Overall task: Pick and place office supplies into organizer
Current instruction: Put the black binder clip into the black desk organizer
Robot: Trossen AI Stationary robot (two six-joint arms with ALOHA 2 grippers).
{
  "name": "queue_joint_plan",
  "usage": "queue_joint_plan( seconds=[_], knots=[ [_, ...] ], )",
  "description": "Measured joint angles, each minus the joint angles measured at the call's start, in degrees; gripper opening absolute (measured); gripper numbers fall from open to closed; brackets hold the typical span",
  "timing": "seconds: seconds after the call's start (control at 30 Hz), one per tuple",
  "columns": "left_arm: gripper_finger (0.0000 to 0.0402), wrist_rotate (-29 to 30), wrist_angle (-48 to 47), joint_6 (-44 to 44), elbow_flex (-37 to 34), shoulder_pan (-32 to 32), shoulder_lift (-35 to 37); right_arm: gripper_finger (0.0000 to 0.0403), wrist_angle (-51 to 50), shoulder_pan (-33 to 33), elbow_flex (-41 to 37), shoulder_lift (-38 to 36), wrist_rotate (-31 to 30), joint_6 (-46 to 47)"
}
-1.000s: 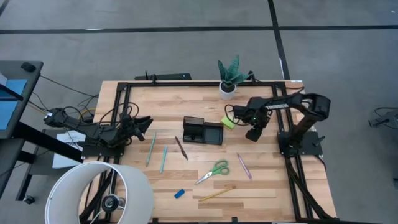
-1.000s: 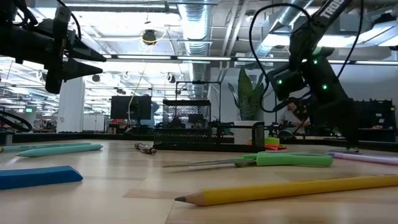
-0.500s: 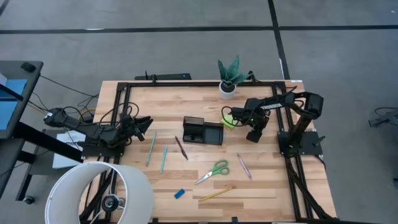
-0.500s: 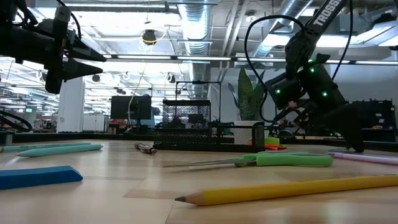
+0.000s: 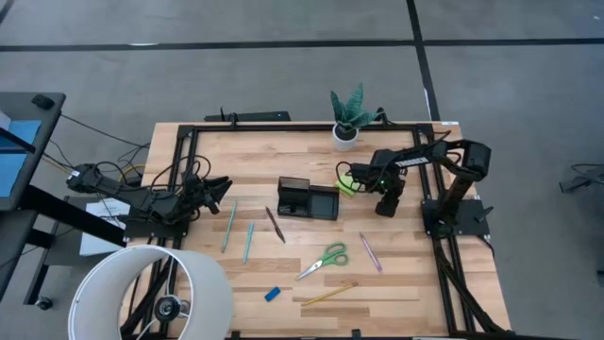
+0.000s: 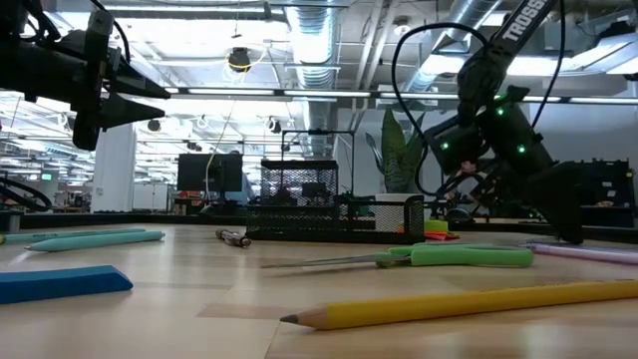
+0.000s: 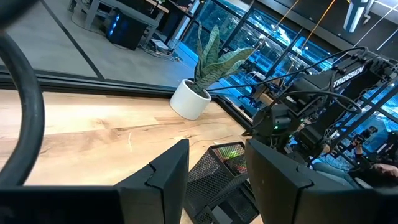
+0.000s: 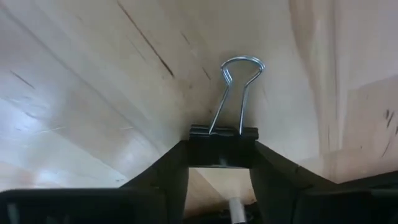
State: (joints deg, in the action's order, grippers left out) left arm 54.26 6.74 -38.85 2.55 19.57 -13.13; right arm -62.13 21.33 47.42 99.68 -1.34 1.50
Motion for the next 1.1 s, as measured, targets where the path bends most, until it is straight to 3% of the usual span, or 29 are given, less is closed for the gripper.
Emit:
queue_joint_plan(
  seconds=[0.17, 0.4, 0.6, 0.8, 0.93, 1.1],
  knots=[
    [0.0149, 0.0, 0.0, -1.2, 0.0, 0.0, 0.0, 0.0131, 2.4, -2.5, 0.9, -4.3, 1.5, 1.7],
    [0.0149, 0.0, 0.4, -2.6, 0.0, 0.0, 0.0, 0.0165, 3.4, -8.9, 6.2, -14.0, 7.8, 7.0],
    [0.0149, 0.0, 0.5, -3.0, 0.0, 0.0, 0.0, 0.0131, 21.3, -14.6, 11.6, -19.3, 10.4, 12.4],
    [0.0149, 0.0, 0.5, -3.0, 0.0, 0.0, 0.0, 0.0158, 45.0, -17.1, 14.7, -14.8, 10.4, 14.8],
    [0.0149, 0.0, 0.3, -3.0, 0.0, 0.0, 0.0, 0.0165, 45.5, -18.3, 17.5, -7.9, 10.6, 14.8],
    [0.0149, 0.0, 0.2, -2.9, 0.0, 0.0, 0.0, 0.0131, 44.6, -17.8, 20.4, 0.3, 10.1, 15.9]
  ],
)
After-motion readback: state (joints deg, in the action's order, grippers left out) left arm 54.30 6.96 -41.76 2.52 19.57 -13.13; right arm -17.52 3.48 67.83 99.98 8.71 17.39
